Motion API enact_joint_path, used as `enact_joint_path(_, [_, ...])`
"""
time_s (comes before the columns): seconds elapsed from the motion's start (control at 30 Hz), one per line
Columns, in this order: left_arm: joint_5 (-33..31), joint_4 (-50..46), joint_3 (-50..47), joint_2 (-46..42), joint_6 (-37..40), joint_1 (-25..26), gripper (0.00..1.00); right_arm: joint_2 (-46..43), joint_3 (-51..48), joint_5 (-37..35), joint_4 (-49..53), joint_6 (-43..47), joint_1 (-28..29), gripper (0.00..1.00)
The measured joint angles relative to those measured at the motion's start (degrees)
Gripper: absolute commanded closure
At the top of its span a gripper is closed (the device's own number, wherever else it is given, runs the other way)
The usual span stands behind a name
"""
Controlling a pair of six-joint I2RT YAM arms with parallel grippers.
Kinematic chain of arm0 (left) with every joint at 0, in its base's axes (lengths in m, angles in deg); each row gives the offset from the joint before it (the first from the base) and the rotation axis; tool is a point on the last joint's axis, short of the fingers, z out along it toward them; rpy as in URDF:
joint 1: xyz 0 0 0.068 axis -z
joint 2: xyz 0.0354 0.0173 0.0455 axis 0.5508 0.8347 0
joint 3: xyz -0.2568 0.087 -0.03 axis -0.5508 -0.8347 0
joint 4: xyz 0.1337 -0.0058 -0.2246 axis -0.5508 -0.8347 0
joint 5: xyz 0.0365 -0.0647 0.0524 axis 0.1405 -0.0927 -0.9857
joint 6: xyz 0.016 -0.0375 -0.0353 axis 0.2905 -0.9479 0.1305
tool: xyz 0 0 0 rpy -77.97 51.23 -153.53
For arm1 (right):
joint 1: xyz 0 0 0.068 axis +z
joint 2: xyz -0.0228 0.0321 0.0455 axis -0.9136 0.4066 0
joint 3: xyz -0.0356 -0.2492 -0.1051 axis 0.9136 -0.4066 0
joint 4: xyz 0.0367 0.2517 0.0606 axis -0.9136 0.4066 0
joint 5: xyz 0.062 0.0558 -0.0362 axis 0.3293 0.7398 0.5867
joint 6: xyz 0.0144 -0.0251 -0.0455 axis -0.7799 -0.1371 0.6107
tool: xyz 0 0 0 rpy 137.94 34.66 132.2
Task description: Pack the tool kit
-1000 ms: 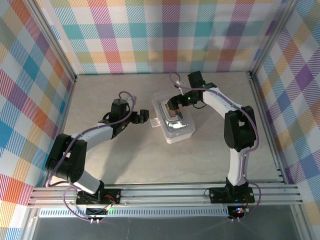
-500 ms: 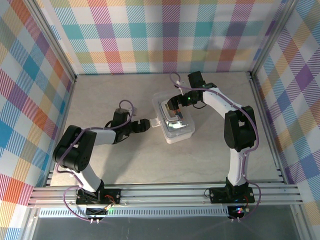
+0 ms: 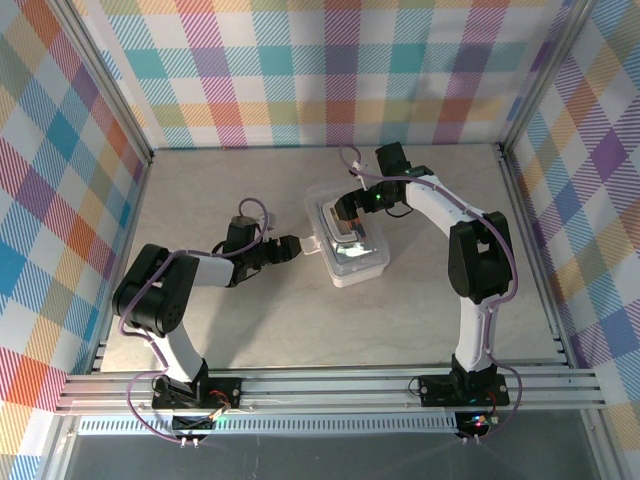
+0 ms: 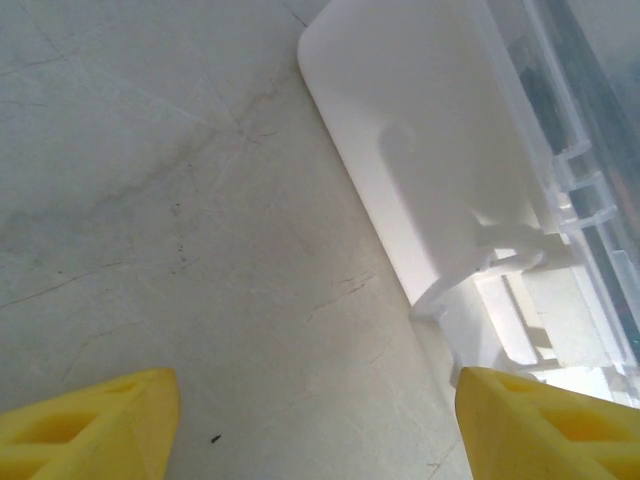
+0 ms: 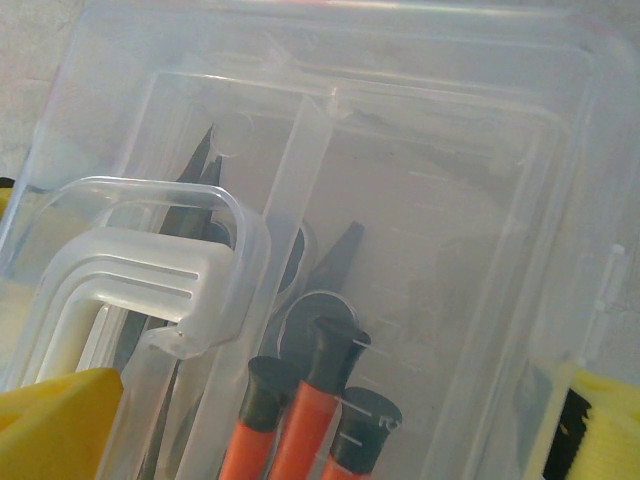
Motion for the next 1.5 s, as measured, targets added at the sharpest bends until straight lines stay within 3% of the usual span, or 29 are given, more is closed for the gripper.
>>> enact_joint_path(0.33, [4.57,3.13,1.03,0.11,0.39,2.38,0.28,0.0,0.0,0.0,0.0,0.0,0.0,0.01])
enact_joint_path(0.9, [8.66,17.7,1.01,4.0,-7.1,2.4,0.28,0.0,0.0,0.0,0.0,0.0,0.0,0.01])
enact_joint_path(1.5, [10.25,20.61,0.2,3.28,-9.42,2.4,0.26,-0.13,-0.39,0.0,-0.42,0.0,0.0,0.01])
